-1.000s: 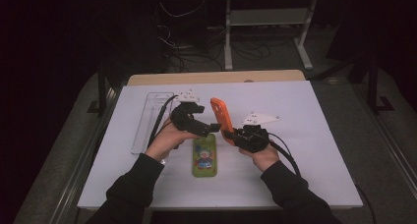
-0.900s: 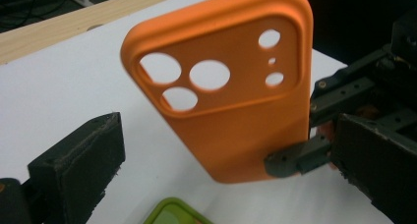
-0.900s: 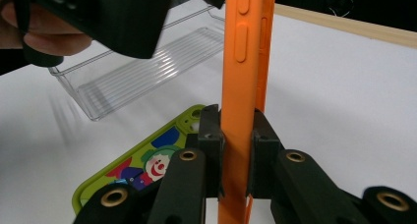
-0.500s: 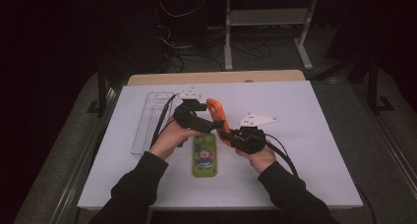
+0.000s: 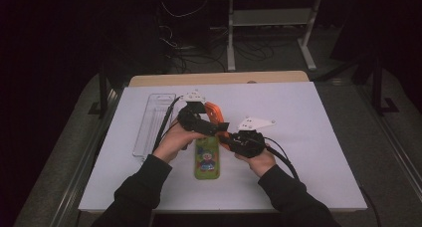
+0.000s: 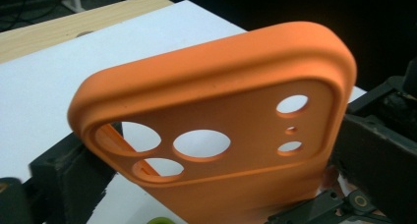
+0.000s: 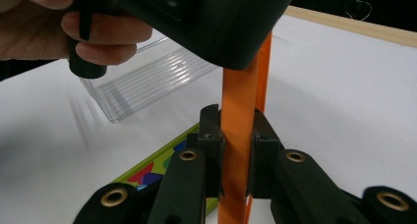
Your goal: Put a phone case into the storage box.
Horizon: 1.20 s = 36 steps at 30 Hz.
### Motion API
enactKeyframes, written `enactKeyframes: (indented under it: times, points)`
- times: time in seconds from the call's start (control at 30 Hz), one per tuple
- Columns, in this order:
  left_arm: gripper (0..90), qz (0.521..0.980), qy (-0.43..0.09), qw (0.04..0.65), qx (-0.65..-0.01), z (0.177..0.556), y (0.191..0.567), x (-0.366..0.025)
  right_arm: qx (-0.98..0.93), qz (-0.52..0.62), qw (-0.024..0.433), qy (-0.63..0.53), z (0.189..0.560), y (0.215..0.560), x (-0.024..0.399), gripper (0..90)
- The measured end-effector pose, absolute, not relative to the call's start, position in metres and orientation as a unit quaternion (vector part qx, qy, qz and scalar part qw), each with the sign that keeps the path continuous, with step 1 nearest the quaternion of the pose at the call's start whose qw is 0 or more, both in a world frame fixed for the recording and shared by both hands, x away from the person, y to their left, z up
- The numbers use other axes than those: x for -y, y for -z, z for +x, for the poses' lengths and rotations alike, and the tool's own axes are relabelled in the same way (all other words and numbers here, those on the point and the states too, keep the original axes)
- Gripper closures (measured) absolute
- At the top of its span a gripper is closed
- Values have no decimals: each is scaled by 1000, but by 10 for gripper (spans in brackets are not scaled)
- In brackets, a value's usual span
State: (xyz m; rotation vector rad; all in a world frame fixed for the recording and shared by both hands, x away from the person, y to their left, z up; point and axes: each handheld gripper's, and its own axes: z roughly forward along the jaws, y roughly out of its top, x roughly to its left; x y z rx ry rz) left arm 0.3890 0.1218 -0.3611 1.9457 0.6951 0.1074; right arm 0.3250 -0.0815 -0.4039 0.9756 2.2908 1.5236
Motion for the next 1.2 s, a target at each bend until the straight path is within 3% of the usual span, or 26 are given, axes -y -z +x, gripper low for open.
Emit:
enactKeyframes:
  times: [0.37, 0.67, 0.87, 1.03, 1.2]
  points:
    - [114, 800, -37, 520, -297, 389, 364, -125, -794, 321, 122, -501, 325, 409, 78, 783]
    - [133, 805, -38, 516, -291, 387, 363, -123, -801, 318, 120, -492, 325, 410, 78, 759]
    - [135, 806, -44, 514, -290, 388, 360, -123, -810, 318, 108, -481, 323, 408, 85, 436]
    - [135, 814, -55, 503, -286, 391, 354, -126, -824, 321, 107, -454, 320, 408, 96, 252]
    - [135, 809, -67, 503, -297, 395, 341, -128, -826, 332, 112, -442, 316, 408, 114, 126]
